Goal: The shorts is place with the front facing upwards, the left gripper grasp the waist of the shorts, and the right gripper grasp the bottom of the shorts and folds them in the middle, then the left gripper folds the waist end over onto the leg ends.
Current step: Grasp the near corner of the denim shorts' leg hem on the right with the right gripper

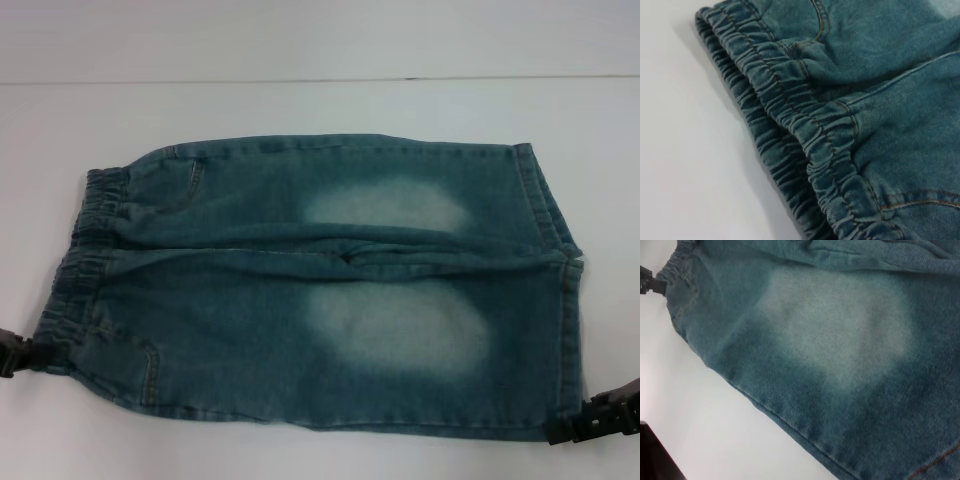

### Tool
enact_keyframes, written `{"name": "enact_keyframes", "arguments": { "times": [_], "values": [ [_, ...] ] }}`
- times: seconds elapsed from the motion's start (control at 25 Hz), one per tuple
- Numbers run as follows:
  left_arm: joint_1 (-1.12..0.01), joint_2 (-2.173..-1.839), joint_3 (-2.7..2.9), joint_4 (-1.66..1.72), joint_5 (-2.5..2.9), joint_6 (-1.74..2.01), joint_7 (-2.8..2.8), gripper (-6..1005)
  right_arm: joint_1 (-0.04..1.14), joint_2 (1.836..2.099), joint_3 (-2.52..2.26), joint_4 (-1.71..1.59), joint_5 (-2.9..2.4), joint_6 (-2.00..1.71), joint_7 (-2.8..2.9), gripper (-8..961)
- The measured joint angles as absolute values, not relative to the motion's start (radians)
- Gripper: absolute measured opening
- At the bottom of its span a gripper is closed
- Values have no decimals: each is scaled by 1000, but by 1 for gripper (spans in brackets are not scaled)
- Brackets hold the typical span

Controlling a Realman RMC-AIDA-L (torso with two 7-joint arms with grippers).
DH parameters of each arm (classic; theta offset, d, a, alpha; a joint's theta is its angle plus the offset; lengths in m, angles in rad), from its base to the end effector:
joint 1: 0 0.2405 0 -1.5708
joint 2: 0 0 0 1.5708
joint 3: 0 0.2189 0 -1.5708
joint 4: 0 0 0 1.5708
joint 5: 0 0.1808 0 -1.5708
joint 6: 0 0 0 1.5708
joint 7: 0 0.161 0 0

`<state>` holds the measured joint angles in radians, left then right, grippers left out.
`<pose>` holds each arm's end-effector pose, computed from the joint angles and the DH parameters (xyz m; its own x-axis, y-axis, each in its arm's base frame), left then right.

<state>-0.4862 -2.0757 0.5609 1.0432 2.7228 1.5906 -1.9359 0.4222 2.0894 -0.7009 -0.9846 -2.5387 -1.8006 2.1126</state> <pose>-0.3051 0.2717 0.0583 0.5878 0.8081 0.0384 0.7532 -0.5292 -0.3907 0.2720 0.2310 0.0216 0.4523 -0.8918 -0.0109 -0.8908 -0.4511 -0.0550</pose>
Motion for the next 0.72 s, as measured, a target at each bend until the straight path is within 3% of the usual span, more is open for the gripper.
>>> {"name": "enact_keyframes", "arguments": {
  "times": [0.32, 0.72],
  "values": [
    [-486, -2075, 563, 1044, 2723, 1591, -1936, 44, 424, 2089, -706, -976, -2540, -1791, 2114, 666],
    [-483, -2074, 563, 1045, 2724, 1591, -1936, 43, 421, 2090, -698, -969, -2538, -1775, 2088, 398]
  ]
}}
